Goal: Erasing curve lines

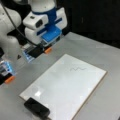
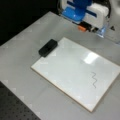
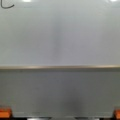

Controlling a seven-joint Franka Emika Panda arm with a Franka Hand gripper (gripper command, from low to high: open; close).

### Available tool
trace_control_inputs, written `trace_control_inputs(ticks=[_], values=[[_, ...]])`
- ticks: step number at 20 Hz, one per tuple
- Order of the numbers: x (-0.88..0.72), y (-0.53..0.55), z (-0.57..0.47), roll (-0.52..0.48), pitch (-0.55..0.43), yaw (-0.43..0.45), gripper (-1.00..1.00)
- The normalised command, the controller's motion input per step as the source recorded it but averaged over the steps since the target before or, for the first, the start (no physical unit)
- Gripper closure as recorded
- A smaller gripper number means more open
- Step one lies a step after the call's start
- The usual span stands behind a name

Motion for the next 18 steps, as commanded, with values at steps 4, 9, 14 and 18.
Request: trace_control_inputs(ticks=[4,9,14,18], values=[[0.01,-0.02,-0.01,0.116,0.178,0.175,-1.00],[0.09,-0.13,0.02,0.066,0.125,0.267,-1.00],[0.16,-0.36,0.00,0.021,0.078,0.142,-1.00],[0.21,-0.51,-0.02,-0.058,0.045,0.085,-1.00]])
